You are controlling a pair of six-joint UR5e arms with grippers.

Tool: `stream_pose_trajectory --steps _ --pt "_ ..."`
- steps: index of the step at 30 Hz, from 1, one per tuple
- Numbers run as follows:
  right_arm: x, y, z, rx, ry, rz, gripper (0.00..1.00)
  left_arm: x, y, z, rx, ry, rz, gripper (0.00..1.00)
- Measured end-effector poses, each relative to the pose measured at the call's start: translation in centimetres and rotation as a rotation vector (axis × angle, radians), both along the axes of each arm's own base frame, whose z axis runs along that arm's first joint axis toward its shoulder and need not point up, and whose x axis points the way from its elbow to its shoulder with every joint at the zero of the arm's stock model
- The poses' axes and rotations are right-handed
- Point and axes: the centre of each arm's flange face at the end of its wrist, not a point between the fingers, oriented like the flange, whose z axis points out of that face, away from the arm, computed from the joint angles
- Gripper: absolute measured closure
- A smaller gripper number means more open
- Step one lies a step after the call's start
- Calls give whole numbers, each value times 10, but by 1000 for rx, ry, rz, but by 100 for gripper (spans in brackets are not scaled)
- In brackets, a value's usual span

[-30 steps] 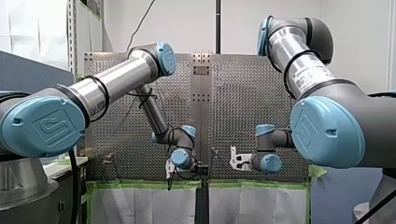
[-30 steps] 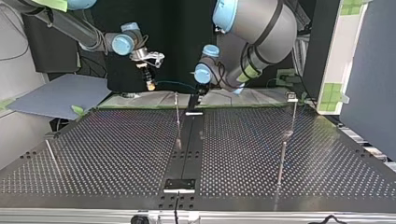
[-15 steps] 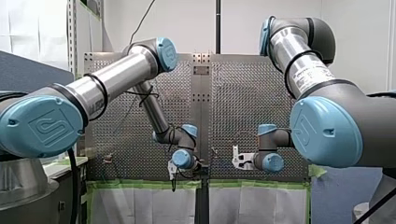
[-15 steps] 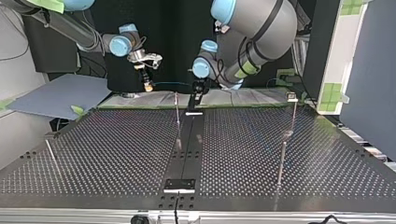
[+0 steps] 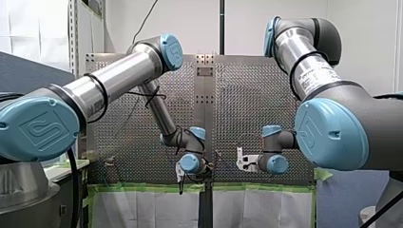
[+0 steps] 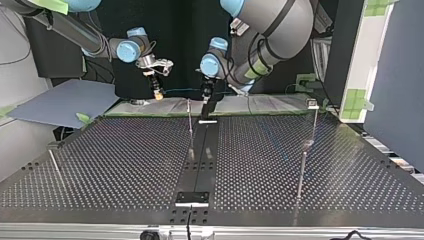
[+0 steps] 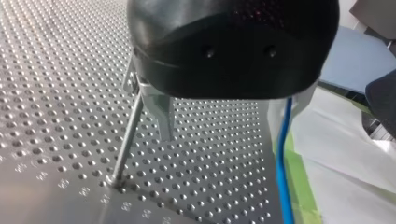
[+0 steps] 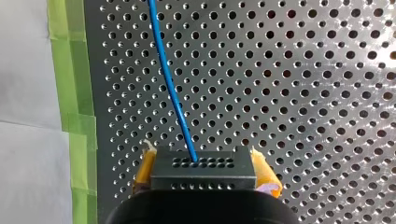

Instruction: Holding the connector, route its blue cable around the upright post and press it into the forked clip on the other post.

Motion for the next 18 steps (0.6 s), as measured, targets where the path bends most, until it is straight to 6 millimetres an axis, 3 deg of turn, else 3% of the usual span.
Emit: stream_pose_trajectory --steps 18 --pt "1 -2 1 -5 -1 0 100 -20 -13 16 36 -77 44 0"
